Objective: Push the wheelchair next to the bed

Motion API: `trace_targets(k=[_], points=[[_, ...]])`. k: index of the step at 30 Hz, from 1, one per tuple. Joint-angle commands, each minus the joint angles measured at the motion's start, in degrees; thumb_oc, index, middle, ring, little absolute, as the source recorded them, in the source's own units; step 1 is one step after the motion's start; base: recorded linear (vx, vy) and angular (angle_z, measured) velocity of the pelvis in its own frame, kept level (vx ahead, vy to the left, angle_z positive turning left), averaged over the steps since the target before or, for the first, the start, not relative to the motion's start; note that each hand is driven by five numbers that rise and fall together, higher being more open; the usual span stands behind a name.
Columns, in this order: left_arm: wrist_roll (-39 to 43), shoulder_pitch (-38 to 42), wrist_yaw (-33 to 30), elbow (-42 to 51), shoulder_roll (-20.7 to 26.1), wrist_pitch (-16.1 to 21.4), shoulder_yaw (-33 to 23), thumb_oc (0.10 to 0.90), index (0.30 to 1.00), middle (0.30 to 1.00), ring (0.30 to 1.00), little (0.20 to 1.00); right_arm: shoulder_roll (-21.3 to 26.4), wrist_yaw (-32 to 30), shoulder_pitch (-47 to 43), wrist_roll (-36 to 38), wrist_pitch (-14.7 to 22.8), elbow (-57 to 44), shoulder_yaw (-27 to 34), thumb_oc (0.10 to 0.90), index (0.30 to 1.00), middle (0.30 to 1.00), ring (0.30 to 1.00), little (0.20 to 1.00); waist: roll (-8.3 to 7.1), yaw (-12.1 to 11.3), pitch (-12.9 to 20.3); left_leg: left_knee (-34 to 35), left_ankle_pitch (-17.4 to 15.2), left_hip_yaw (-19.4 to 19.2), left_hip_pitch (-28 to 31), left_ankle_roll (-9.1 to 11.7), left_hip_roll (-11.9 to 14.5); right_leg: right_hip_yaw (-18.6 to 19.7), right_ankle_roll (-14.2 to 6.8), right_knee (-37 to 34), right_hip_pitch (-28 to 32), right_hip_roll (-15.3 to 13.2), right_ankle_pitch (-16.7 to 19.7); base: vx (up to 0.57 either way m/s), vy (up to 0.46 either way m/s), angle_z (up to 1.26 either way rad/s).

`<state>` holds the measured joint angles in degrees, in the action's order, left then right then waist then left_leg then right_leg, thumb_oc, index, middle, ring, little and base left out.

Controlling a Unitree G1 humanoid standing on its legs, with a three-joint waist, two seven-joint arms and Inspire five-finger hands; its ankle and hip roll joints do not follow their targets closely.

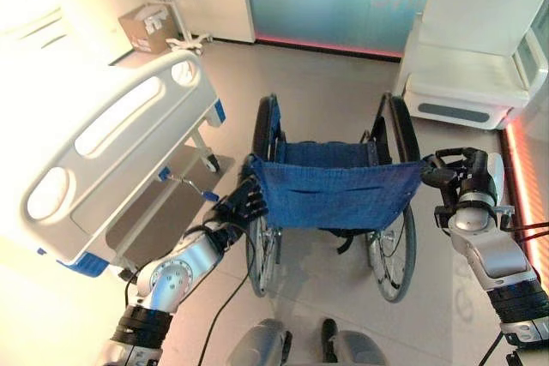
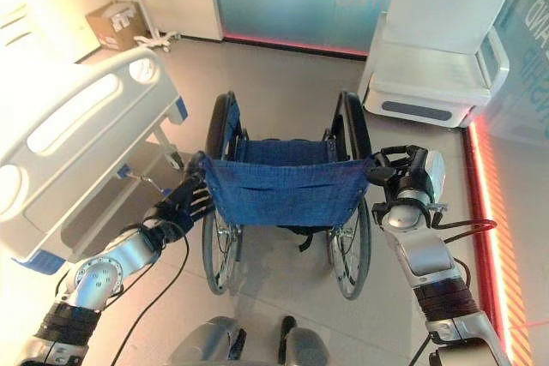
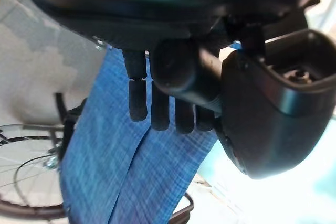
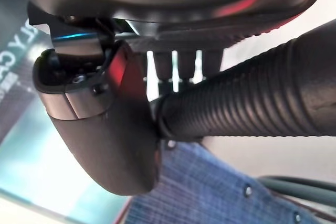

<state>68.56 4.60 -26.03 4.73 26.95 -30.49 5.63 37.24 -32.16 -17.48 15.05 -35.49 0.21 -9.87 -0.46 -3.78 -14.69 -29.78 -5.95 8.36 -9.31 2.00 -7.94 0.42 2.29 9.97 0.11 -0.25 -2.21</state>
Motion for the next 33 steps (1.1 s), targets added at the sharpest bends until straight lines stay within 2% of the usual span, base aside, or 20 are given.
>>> trace_targets(k=[1,2,4,7,8,10,11,12,13,16,17,19,22,24,26,29,30,32,33], points=[[1.43,3.34,2.97,3.92,1.82,5.77,-4.06,0.400,0.300,0.300,0.300,0.300,-7.67,8.03,-5.60,6.06,5.62,-4.83,-6.73,0.400,0.300,0.300,0.300,0.300,0.13,-3.05,2.46,19.96,17.03,-2.39,-1.08,-2.10,2.70,-0.45,-0.54,-2.31,9.57,7.28,-1.45,0.56,0.025,-0.39],[0.95,2.77,3.26,3.78,1.62,6.38,-3.77,0.400,0.300,0.300,0.300,0.300,-8.10,8.20,-5.21,5.77,6.49,-4.11,-7.03,0.400,0.300,0.300,0.300,0.300,0.37,-3.74,2.55,26.24,19.77,-2.34,-1.35,-1.41,3.73,0.10,-0.19,-1.82,11.04,8.11,-2.74,0.53,0.031,-0.31],[0.37,1.56,3.39,4.20,1.44,6.73,-3.81,0.400,0.300,0.300,0.300,0.300,-8.74,9.06,-3.79,5.01,7.51,-3.58,-6.74,0.400,0.300,0.300,0.300,0.300,0.22,-4.83,2.68,32.15,20.53,-2.28,-2.43,-0.85,4.52,1.69,-0.18,-1.50,13.98,8.48,-4.73,0.53,0.085,-0.27],[0.32,0.72,3.20,4.94,1.47,6.49,-4.50,0.400,0.300,0.300,0.300,0.300,-8.68,9.96,-2.78,4.89,8.06,-3.69,-6.33,0.400,0.300,0.300,0.300,0.300,0.31,-5.47,2.90,32.67,20.05,-3.03,-3.02,-0.62,5.40,2.34,-0.52,-0.66,15.62,8.16,-6.44,0.42,0.116,-0.30],[0.27,0.62,3.23,4.93,1.51,6.41,-5.08,0.400,0.300,0.300,0.300,0.300,-8.46,10.74,-2.52,5.09,8.48,-3.34,-6.24,0.400,0.300,0.300,0.300,0.300,0.34,-5.45,3.55,33.55,18.62,-3.42,-2.37,-0.83,5.82,2.19,-1.25,0.84,16.26,7.47,-8.25,0.46,0.161,-0.39],[0.11,1.02,3.21,4.30,1.46,6.78,-5.08,0.400,0.300,0.300,0.300,0.300,-8.89,11.25,-2.23,4.93,8.81,-2.86,-6.35,0.400,0.300,0.300,0.300,0.300,0.35,-5.32,4.22,32.03,18.00,-3.37,-1.16,-1.28,5.39,1.77,-2.36,3.13,16.51,6.51,-8.35,0.54,0.201,-0.32],[0.16,1.72,3.00,3.86,1.62,6.62,-4.78,0.400,0.300,0.300,0.300,0.300,-9.38,11.60,-1.67,4.59,8.67,-2.79,-6.52,0.400,0.300,0.300,0.300,0.300,0.15,-5.13,5.33,28.48,17.96,-3.47,-0.58,-1.93,4.48,1.31,-3.79,6.08,16.72,5.39,-6.55,0.66,0.252,-0.18],[-0.57,2.57,3.34,3.25,1.37,4.90,-4.57,0.400,0.300,0.300,0.300,0.300,-9.89,10.31,-1.45,5.16,8.59,-2.14,-6.96,0.400,0.300,0.300,0.300,0.300,-0.37,-5.44,6.50,26.62,17.14,-3.74,-0.13,-3.33,3.36,-0.04,-5.57,11.61,15.84,4.09,-2.53,0.58,0.224,-0.21],[-0.63,2.67,3.40,3.19,1.39,4.68,-4.55,0.400,0.300,0.300,0.300,0.300,-9.97,10.18,-1.47,5.20,8.62,-2.04,-7.03,0.400,0.300,0.300,0.300,0.300,-0.45,-5.45,6.63,26.45,17.01,-3.86,-0.14,-3.49,3.23,-0.21,-5.77,12.39,15.58,3.94,-2.20,0.45,0.175,-0.15],[-0.90,5.33,3.71,1.79,2.15,2.68,-3.14,0.400,0.300,0.300,0.300,0.300,-11.65,6.61,-2.93,6.76,8.74,-0.93,-8.58,0.400,0.300,0.300,0.300,0.300,-0.24,-5.25,8.20,26.15,14.95,-3.77,3.14,-6.09,2.06,-2.89,-9.14,26.12,8.99,2.92,5.10,0.40,0.148,-0.12],[-0.70,5.64,3.55,1.72,2.28,2.64,-2.97,0.400,0.300,0.300,0.300,0.300,-11.83,6.30,-3.11,6.90,8.64,-0.91,-8.76,0.400,0.300,0.300,0.300,0.300,-0.25,-5.14,8.27,26.11,14.72,-3.78,3.44,-6.26,1.92,-3.10,-9.26,26.53,8.30,2.69,5.32,0.40,0.093,-0.06],[0.04,6.91,3.14,1.18,2.80,2.43,-2.46,0.400,0.300,0.300,0.300,0.300,-12.48,5.75,-3.58,6.86,8.46,-0.73,-9.11,0.400,0.300,0.300,0.300,0.300,-0.28,-4.61,8.48,25.72,13.75,-3.76,4.33,-6.80,1.21,-3.62,-9.24,25.54,5.96,2.06,5.61,0.32,0.039,0.15],[0.20,9.33,3.38,0.34,3.36,2.24,-1.06,0.400,0.300,0.300,0.300,0.300,-12.41,5.90,-2.55,5.68,10.05,-0.76,-8.38,0.400,0.300,0.300,0.300,0.300,-0.80,-3.17,7.84,23.36,11.19,-2.74,5.66,-6.92,-1.42,-5.23,-6.53,11.74,3.68,0.68,2.10,0.42,-0.019,0.10],[0.09,9.88,3.70,0.11,2.90,3.31,-0.67,0.400,0.300,0.300,0.300,0.300,-11.56,6.38,-2.10,5.38,11.01,-1.04,-7.50,0.400,0.300,0.300,0.300,0.300,-0.61,-1.89,6.33,21.14,9.05,-1.56,7.17,-6.51,-2.07,-5.45,-5.17,4.94,2.20,0.50,1.93,0.30,-0.051,0.07],[-0.40,10.11,3.78,-0.06,2.11,3.95,-0.19,0.400,0.300,0.300,0.300,0.300,-11.07,6.83,-1.89,5.02,11.48,-1.09,-7.09,0.400,0.300,0.300,0.300,0.300,-0.63,-0.78,5.15,19.59,7.23,-0.78,8.73,-6.40,-2.59,-4.94,-5.06,1.36,1.09,0.08,3.23,0.29,-0.052,0.33],[-1.31,10.66,3.32,0.24,0.43,5.03,1.28,0.400,0.300,0.300,0.300,0.300,-9.98,7.34,-2.31,4.88,11.34,-1.35,-6.39,0.400,0.300,0.300,0.300,0.300,-1.95,2.50,3.25,16.07,0.73,0.07,13.10,-6.65,-4.21,-1.76,-7.03,-7.35,-4.87,-2.14,9.97,0.43,-0.107,0.52],[-1.32,11.03,3.15,0.32,0.12,5.52,1.72,0.400,0.300,0.300,0.300,0.300,-9.61,7.55,-2.67,4.88,10.85,-1.60,-6.11,0.400,0.300,0.300,0.300,0.300,-2.56,3.79,2.90,15.03,-1.78,0.56,14.86,-6.86,-4.69,-0.26,-8.32,-13.21,-7.76,-3.08,12.22,0.58,-0.148,0.54],[-1.59,11.03,3.38,0.76,-0.32,6.46,1.96,0.400,0.300,0.300,0.300,0.300,-9.10,8.67,-3.11,4.26,9.89,-2.00,-5.12,0.400,0.300,0.300,0.300,0.300,-2.29,5.40,2.04,12.49,-5.77,1.44,17.63,-7.17,-3.84,2.04,-9.23,-14.31,-10.08,-3.23,13.84,0.57,-0.150,0.71],[-1.63,10.83,3.46,1.09,-0.39,6.93,1.99,0.400,0.300,0.300,0.300,0.300,-9.07,9.50,-3.15,3.45,9.71,-2.08,-4.58,0.400,0.300,0.300,0.300,0.300,-2.37,5.90,1.78,11.16,-6.74,1.71,18.69,-7.09,-3.42,2.65,-9.19,-13.53,-10.90,-3.26,14.36,0.51,-0.176,0.88]])
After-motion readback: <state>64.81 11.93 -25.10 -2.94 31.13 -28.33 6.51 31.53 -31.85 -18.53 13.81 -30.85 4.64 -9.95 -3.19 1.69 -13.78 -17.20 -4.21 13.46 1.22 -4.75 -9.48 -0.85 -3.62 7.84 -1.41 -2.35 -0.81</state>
